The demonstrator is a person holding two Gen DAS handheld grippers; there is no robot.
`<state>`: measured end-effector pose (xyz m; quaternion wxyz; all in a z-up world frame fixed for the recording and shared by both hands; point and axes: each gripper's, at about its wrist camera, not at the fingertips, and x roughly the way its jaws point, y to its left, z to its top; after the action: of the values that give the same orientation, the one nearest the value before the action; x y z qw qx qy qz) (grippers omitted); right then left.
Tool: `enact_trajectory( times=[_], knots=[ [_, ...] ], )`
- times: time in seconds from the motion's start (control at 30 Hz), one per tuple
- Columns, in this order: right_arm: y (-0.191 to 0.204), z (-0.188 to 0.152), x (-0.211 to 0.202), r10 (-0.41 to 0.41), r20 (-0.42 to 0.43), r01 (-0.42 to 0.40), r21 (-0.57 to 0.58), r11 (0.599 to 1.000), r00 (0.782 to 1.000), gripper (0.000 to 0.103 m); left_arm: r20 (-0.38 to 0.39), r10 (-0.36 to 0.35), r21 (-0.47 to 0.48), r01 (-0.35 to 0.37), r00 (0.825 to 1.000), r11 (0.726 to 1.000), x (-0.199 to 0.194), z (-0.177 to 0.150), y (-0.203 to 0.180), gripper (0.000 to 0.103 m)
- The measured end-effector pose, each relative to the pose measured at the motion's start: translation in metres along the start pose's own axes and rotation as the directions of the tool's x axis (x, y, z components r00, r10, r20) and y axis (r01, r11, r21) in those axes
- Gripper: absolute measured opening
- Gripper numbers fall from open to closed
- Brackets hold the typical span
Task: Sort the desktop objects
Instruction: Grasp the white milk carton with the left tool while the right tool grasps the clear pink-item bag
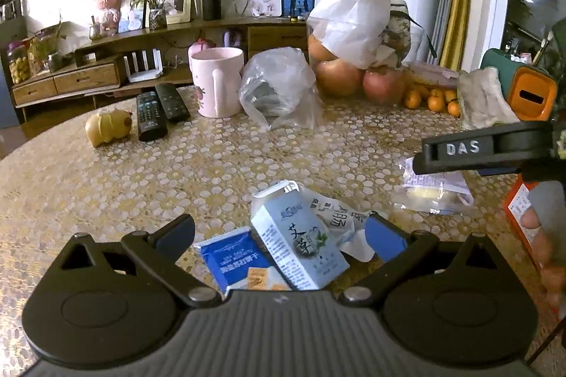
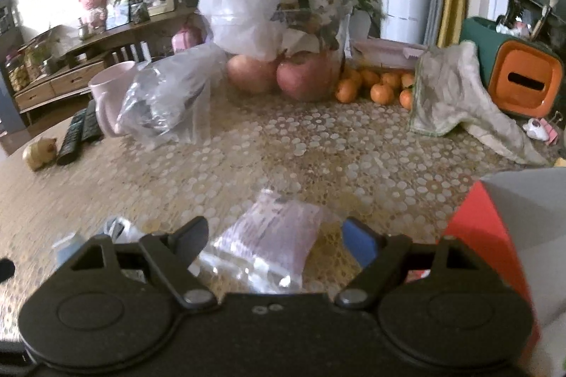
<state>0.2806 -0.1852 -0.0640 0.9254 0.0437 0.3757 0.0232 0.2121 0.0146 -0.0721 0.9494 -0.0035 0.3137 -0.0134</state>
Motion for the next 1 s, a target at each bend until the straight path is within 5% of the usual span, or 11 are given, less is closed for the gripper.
enact_trajectory(
  times=[0.17,0.47,0.53,0.83,1.0],
  knots=[
    [0.0,0.0,0.021,-0.022,-0.028,0.023,0.027,0.999,0.999,0.083,-0.026,0.006,-0.014,-0.007,1.0,1.0,0.017,-0.002,-0.002,0.1],
    [-0.004,-0.004,0.028,-0.009,-0.053,0.012,0.067,0.998,0.999,0.078,-0.068,-0.013,-0.052,0.01,0.998,0.999,0.031,-0.007,0.002,0.065],
    [-0.004,-0.004,0.026,0.019,-0.065,-0.013,0.083,0.996,0.998,0.064,-0.064,-0.011,-0.049,0.008,0.998,0.999,0.029,-0.006,0.001,0.057],
    [-0.007,-0.008,0.011,0.011,-0.068,-0.004,0.1,0.995,0.998,0.048,-0.058,-0.036,-0.091,0.03,0.998,0.995,0.021,-0.005,0.003,0.033],
    [-0.007,-0.011,-0.007,0.017,-0.056,-0.011,0.096,0.995,0.998,0.046,-0.055,-0.045,-0.101,0.04,0.997,0.994,0.011,-0.007,0.005,0.028]
  ],
)
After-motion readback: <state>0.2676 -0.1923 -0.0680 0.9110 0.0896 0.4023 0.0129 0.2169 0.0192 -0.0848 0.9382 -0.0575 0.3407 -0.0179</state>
